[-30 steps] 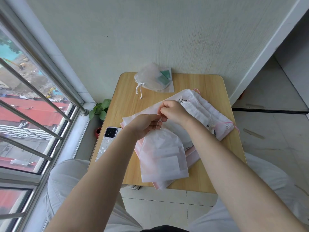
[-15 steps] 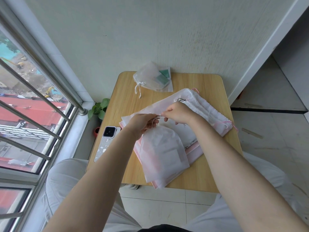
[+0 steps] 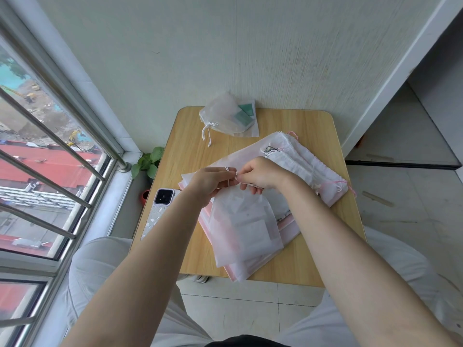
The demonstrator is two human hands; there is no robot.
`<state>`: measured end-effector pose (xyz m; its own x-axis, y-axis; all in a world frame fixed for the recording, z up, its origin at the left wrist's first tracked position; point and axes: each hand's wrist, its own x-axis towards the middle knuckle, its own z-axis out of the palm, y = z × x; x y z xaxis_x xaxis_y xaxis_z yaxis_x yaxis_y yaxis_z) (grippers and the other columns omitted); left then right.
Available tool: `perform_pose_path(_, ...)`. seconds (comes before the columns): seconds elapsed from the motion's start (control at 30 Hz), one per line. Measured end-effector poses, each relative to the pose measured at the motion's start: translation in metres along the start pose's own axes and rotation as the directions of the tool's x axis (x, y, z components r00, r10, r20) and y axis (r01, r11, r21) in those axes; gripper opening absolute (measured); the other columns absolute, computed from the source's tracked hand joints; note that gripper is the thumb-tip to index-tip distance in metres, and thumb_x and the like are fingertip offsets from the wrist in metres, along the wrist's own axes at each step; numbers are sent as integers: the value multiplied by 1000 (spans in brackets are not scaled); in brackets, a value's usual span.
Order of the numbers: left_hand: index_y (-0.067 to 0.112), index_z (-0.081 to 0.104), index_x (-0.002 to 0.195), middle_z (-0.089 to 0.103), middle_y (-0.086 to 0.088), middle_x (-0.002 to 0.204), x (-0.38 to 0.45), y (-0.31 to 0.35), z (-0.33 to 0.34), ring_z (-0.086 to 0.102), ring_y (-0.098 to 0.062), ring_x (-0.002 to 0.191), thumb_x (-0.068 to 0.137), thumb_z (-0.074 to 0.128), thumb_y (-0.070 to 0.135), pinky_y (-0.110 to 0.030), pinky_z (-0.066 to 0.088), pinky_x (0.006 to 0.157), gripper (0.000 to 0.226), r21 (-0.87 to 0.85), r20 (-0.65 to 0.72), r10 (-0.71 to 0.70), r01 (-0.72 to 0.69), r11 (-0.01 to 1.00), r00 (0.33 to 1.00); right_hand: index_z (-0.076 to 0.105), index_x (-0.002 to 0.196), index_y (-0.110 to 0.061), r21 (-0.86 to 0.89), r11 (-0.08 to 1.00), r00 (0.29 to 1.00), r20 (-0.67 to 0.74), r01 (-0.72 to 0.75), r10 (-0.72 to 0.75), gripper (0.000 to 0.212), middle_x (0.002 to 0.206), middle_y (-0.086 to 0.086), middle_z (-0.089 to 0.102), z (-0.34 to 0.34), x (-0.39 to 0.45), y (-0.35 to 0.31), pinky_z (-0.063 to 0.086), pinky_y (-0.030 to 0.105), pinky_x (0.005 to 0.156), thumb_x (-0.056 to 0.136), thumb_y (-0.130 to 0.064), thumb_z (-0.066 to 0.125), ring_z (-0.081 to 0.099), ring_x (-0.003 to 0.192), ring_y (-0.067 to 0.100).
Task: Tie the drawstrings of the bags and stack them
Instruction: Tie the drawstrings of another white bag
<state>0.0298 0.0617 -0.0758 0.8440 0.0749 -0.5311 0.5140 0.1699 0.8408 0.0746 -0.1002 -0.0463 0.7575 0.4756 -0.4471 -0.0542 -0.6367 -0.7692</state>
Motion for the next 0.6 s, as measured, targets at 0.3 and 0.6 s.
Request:
perform_pose_path(0.3,5,74,100,73,-11,95,0,4,1,68,-24,86,80,74,1,-37,57,90,20,58,-25,1,1,998,1000,70,95,-1,-7,999,999,-41,-34,34,19,69,2,66,3,6,2,37,21,44,86,-18,68,49,48,12)
perform_pose_path(0.6,7,73,96,67,-13,86,-5,9,4,63,-22,76,79,74,-2,-40,54,91,19,173,8,51,-51,984,999,69,98,-10,71,997,980,-198,13,2,17,97,4,70,-5,16,9,49,22,75,87,-6,56,64,91,17)
